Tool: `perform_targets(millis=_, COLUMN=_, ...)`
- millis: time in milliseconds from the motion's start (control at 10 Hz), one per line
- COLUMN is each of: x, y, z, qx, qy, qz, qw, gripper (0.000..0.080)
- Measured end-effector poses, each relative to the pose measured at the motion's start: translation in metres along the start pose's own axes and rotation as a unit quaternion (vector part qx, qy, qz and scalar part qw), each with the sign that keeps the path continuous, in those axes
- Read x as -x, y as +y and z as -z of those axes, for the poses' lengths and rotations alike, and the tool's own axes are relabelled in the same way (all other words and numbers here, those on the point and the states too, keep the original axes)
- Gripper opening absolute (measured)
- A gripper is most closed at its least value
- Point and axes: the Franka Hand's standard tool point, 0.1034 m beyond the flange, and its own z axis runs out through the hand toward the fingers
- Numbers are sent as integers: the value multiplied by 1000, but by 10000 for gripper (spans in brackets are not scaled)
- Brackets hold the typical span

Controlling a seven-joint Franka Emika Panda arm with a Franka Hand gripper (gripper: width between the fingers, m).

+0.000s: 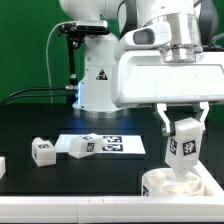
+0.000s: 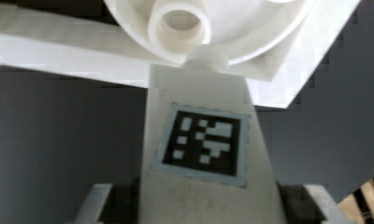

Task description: Assemble stool

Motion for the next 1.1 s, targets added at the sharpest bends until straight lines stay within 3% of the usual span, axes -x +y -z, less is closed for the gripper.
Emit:
perform_targets(millis=300, x=-3, y=-5, z=2, qx=6, qy=10, qz=83, qw=997, gripper=323)
perform_targets(millis=600, x=-1, y=-4, z=1, qx=6, qy=8, qz=79, qw=997, gripper=323)
perform_targets(millis=900, x=7, y=14, z=-4, qx=11, qy=-6, qz=102, qw=995, gripper=323)
perform_targets(millis=1100, x=13, y=19, z=-9, qx=12, qy=-9, qz=104, qw=994, gripper=323)
